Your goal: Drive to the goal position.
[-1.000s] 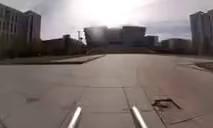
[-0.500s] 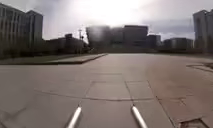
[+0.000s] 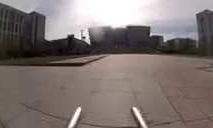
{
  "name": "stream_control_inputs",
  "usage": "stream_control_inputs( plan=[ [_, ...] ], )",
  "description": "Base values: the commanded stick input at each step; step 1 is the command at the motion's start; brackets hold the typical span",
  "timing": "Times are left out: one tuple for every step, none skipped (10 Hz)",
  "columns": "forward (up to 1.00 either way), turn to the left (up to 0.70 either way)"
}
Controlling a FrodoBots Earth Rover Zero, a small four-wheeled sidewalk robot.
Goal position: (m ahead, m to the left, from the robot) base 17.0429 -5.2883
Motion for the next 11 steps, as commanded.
stream_control_inputs(
  plan=[
    [1.0,0.0],
    [1.0,0.0],
    [1.0,0.0],
    [1.0,-0.27],
    [1.0,-0.27],
    [1.0,-0.27],
    [1.0,-0.27],
    [1.0,-0.27],
    [1.0,-0.27],
    [1.0,-0.27],
    [1.0,-0.27]
  ],
)
